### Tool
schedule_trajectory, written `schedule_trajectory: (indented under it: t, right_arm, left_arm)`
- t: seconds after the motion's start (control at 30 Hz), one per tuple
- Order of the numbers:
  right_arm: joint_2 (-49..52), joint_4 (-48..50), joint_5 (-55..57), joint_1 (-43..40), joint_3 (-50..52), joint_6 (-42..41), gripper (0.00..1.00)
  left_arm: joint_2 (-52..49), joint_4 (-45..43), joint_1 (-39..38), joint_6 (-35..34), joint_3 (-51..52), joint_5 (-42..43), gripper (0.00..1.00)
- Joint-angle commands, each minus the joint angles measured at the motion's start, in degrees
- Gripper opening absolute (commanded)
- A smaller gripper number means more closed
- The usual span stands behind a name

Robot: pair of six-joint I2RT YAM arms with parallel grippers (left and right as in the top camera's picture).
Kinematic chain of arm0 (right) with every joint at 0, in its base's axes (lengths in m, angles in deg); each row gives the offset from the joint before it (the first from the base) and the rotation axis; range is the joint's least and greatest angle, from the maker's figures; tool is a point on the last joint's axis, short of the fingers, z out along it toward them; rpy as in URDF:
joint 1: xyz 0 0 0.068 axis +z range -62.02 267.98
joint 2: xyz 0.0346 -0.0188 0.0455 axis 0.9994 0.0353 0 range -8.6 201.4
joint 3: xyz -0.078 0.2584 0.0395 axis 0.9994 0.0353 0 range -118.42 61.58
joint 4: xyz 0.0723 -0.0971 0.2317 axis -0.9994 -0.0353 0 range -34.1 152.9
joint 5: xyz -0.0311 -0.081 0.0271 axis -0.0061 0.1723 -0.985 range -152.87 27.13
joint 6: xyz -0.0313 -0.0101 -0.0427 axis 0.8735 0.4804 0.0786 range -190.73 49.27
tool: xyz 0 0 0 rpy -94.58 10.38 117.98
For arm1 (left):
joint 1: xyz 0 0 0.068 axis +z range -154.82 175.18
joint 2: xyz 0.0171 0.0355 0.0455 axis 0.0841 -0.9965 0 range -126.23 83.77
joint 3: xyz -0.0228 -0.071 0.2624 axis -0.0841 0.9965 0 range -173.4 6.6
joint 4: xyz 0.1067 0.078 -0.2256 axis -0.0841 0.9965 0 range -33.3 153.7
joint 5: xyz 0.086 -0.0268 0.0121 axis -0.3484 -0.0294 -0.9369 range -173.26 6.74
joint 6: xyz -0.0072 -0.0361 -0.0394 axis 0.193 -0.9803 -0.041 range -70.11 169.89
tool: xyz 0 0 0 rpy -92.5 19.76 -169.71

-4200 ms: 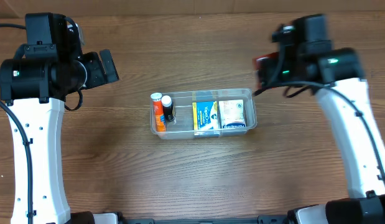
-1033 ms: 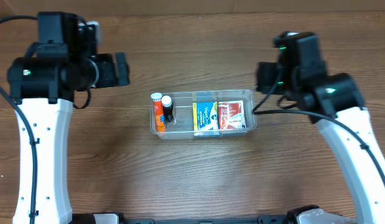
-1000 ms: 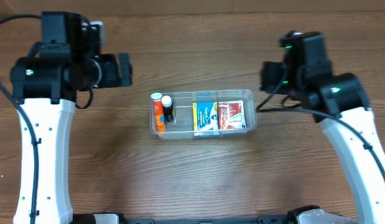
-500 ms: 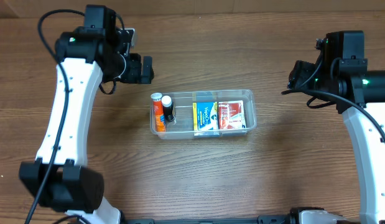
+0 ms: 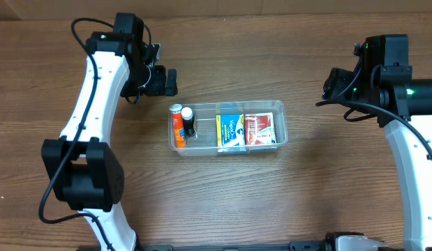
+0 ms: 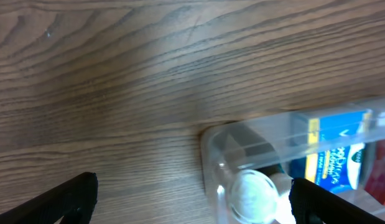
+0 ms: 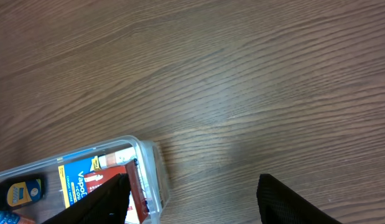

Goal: Pack container

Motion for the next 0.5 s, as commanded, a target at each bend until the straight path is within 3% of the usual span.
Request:
schedule_trajectory:
  t: [0.0,0.47]
  right_arm:
    - [-0.09,0.15,-0.35,-0.22,-0.72,-0.04,0.67]
    - [-0.09,0.22,-0.33,-0.22,-0.72,-0.02,0.68]
  left_arm:
    - [-1.88,-0.07,-0.26,0.42,0.02,-1.27,1.00]
    - [-2.40,5.35,-0.26,-0.02,0.02,-2.91,1.00]
